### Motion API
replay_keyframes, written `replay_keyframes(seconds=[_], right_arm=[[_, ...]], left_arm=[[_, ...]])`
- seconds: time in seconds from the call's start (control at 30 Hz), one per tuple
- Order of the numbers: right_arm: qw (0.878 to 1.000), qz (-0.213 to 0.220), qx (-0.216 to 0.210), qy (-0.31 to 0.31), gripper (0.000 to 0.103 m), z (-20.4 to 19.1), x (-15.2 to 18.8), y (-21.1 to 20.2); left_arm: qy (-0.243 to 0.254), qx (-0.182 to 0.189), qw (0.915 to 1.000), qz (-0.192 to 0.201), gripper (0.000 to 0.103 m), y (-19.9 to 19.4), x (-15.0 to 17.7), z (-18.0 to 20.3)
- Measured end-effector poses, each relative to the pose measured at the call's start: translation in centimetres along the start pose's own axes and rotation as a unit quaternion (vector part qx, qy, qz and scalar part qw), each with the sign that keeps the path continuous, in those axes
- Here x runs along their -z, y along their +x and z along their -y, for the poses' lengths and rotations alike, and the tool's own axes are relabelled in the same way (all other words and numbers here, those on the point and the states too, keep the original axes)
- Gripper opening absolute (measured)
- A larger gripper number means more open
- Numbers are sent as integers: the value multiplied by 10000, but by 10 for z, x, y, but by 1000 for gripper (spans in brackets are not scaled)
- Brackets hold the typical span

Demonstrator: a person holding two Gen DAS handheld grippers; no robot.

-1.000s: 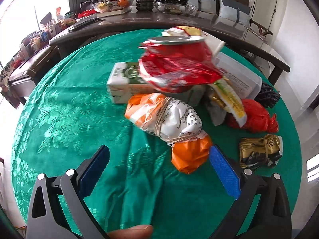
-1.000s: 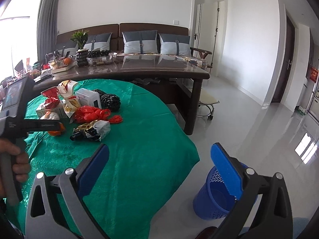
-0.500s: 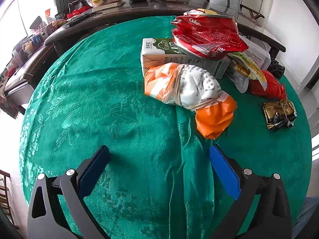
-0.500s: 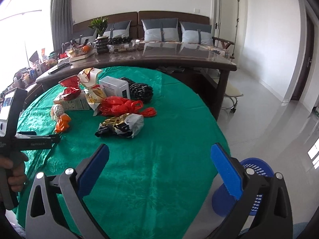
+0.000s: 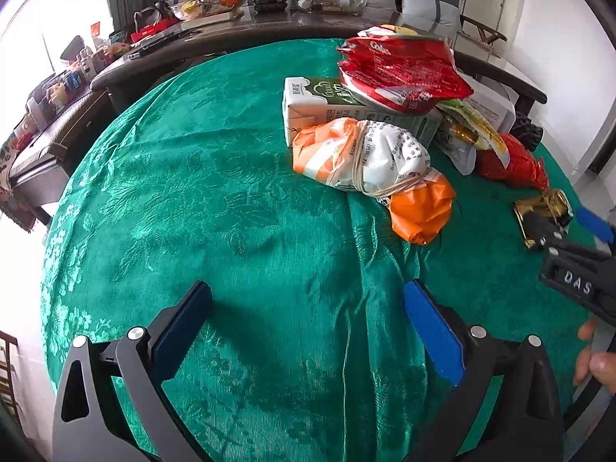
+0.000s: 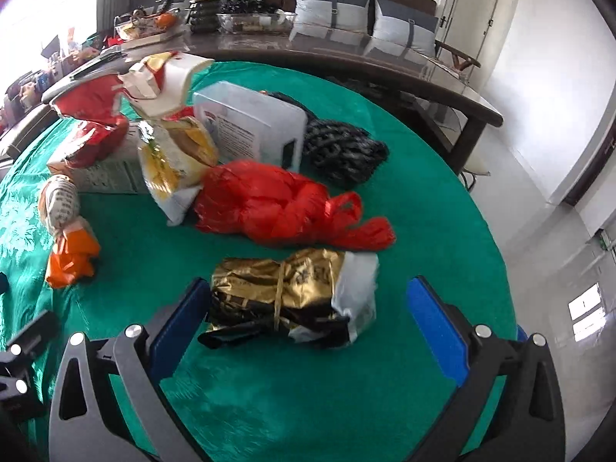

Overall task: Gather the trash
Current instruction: 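Grasp the orange-white snack wrapper with the left tool while the right tool grasps the gold-black wrapper, then carry both wrappers to the blue wastebasket and open both tools to drop them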

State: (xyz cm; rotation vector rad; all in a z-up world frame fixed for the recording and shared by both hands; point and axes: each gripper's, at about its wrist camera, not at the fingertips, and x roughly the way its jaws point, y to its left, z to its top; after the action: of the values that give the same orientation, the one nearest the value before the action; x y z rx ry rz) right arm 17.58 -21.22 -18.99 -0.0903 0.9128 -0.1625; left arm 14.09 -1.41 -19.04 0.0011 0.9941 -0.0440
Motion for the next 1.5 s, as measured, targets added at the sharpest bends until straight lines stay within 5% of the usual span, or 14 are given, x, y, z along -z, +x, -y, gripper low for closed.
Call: replay_keyframes(seconds=[0.1, 0.2, 0.43, 0.8, 0.93, 1.17, 1.37, 1.5], right_arm=[[9996, 45, 276, 58, 98, 18, 19, -11], [9996, -4, -122, 257, 98, 27, 32, -12], [9984, 27, -479, 304, 98, 35, 35, -15], [9919, -63, -750, 1024, 98, 35, 8, -17], [9920, -215, -317, 1201, 98, 28, -18, 10], [9952, -462, -30, 860, 98, 56, 5, 14], [9924, -453, -578, 989, 98, 98, 27, -1], [9890, -494, -916, 1051, 98, 101, 23, -8]], left_arm=[[-316, 309, 9977, 510, 98, -21, -7, 1], [-312, 384, 9973, 540, 98, -17, -26, 25], [-241, -300, 9990, 214, 98, 21, -51, 49], [369, 381, 9986, 65, 99, -20, -21, -24], [160, 1030, 9946, 5, 99, -14, -30, -13], [-48, 146, 9999, 47, 99, 19, -52, 14], [1158, 661, 9910, 105, 50, 8, -45, 35], [2070, 1304, 9695, -163, 49, -16, -21, 58]])
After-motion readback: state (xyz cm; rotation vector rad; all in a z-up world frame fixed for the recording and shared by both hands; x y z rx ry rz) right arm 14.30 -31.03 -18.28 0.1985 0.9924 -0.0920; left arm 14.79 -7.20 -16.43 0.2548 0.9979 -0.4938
